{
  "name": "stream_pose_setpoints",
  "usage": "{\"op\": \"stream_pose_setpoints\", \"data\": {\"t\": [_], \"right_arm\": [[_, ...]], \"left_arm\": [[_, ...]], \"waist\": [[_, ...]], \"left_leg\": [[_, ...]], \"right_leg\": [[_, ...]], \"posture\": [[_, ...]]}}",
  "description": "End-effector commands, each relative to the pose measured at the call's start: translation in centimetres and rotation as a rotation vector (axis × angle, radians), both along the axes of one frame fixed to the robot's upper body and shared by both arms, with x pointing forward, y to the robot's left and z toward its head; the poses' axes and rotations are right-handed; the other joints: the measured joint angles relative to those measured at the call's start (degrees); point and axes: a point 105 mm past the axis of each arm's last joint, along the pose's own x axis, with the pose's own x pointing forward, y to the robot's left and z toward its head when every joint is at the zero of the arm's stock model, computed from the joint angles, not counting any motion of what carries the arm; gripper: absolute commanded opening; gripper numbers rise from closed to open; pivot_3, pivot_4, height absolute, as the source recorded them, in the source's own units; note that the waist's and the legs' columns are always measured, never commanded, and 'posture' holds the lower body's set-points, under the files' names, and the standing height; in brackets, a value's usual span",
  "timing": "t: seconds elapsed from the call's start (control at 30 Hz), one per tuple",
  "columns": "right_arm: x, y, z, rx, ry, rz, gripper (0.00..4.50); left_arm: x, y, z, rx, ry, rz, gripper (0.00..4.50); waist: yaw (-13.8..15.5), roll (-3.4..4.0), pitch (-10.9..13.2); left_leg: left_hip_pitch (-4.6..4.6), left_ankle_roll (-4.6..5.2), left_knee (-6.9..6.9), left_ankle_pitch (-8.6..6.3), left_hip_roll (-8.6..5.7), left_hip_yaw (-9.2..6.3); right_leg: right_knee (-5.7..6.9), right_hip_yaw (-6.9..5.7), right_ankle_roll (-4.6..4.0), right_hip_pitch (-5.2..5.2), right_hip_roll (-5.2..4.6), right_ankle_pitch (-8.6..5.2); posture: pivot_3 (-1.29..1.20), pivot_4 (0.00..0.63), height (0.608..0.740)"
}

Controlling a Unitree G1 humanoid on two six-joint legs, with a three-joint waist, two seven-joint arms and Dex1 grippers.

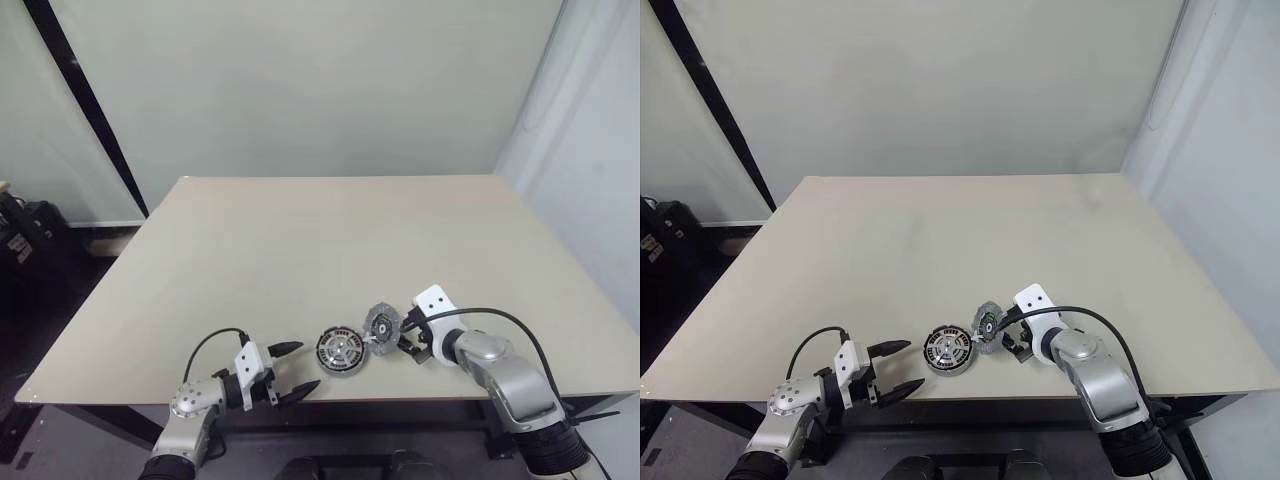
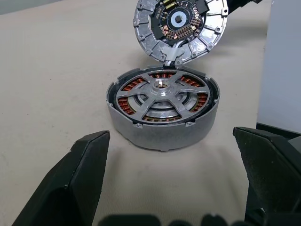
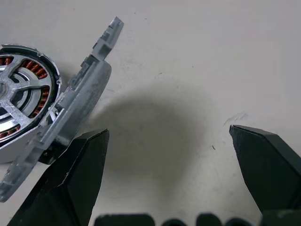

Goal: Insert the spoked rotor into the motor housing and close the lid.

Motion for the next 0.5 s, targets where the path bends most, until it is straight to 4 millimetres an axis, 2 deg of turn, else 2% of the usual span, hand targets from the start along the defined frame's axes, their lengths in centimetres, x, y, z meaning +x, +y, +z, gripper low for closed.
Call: {"op": "stream_pose_setpoints", "data": {"t": [0.03, 0.5], "right_arm": [[0.47, 0.13, 1.71, 0.024, -0.066, 0.014, 4.47], [0.4, 0.17, 1.49, 0.022, -0.072, 0.017, 4.47]], "left_arm": [[0.5, -0.14, 1.01, -0.016, -0.047, -0.003, 4.5], [0.4, -0.3, 0.95, -0.022, -0.045, 0.0, 4.5]], "waist": [[0.0, 0.0, 0.0], [0.0, 0.0, 0.0]], "left_leg": [[0.0, 0.0, 0.0, 0.0, 0.0, 0.0], [0.0, 0.0, 0.0, 0.0, 0.0, 0.0]], "right_leg": [[0.0, 0.0, 0.0, 0.0, 0.0, 0.0], [0.0, 0.0, 0.0, 0.0, 0.0, 0.0]], "posture": [[0.0, 0.0, 0.74], [0.0, 0.0, 0.74]]}}
